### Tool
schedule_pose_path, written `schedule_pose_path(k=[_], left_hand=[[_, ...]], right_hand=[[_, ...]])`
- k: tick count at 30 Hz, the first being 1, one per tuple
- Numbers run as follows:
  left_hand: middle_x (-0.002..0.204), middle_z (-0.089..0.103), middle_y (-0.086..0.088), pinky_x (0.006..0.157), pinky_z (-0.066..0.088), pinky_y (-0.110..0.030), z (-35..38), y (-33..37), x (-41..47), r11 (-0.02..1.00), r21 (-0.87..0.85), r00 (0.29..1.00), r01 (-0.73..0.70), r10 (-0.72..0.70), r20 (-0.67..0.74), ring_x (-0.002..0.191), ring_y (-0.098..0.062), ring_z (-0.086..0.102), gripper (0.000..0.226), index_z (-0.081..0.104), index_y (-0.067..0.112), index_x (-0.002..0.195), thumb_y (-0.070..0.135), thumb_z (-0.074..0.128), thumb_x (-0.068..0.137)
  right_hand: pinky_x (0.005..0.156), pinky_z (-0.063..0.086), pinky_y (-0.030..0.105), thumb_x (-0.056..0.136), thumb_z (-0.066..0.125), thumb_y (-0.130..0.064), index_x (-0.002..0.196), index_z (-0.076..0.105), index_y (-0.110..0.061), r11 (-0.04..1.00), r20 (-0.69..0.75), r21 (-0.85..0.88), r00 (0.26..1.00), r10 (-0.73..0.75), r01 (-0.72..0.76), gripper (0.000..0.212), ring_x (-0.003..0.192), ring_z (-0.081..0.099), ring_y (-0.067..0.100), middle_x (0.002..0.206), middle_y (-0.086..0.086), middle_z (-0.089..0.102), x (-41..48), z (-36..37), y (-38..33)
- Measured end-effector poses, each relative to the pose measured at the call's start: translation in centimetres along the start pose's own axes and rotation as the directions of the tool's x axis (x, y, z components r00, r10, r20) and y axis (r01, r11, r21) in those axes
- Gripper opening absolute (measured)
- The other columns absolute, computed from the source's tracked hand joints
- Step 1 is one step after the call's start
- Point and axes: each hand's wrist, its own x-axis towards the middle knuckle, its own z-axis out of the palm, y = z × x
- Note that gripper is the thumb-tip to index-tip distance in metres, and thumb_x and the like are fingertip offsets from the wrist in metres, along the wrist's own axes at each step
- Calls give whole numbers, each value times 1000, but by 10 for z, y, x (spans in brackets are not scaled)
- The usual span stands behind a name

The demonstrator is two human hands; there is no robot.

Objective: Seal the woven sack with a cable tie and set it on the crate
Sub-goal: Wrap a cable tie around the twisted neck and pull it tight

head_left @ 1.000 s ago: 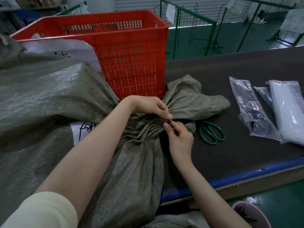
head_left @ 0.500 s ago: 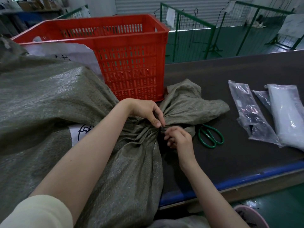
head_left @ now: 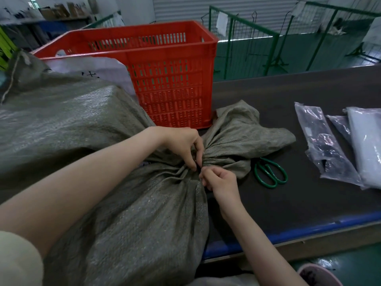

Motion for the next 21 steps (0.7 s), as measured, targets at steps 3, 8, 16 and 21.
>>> schedule_pose_path(k=[3, 8, 16, 21], left_hand=[[86, 53, 22, 81, 39, -15, 3, -4, 1, 998, 70, 999, -6, 8, -40, 83, 4, 51, 12, 75, 29, 75, 27, 82, 65], [94, 52, 8, 91, 44, -32, -1, -10, -4, 986, 165, 998, 18, -8, -60, 98, -15, 53, 16, 69, 38, 68, 29, 81, 65], [83, 48, 14, 87, 46, -38, -3, -24, -5, 973, 214, 993, 88, -68, -100, 84, -9, 50, 17, 75, 25, 82, 31, 80, 67], [88, 54, 8, 85, 45, -34, 3, -21, -6, 978, 198, 993, 71, -50, -106, 85, -9, 51, 12, 73, 24, 80, 28, 78, 70]], right_hand=[[48, 34, 10, 86, 53, -3, 51, 54, -9, 1000, -2, 7, 1000, 28, -28, 36, 39, 41, -3, 35, -10, 48, -5, 0, 1], [40, 32, 8, 87, 51, -1, 50, 52, -10, 998, 18, 42, 999, 45, -46, 38, 34, 37, -2, 31, -8, 44, -20, -3, -11], [44, 28, 18, 83, 47, 0, 39, 51, -16, 996, 126, 12, 988, 86, -88, 47, 37, 36, 4, 33, -6, 42, -23, -9, -22], [40, 23, 19, 85, 43, -47, 49, 58, -18, 891, 206, -245, 877, 434, -383, 48, 34, 36, 8, 39, -5, 52, 10, -5, -23]])
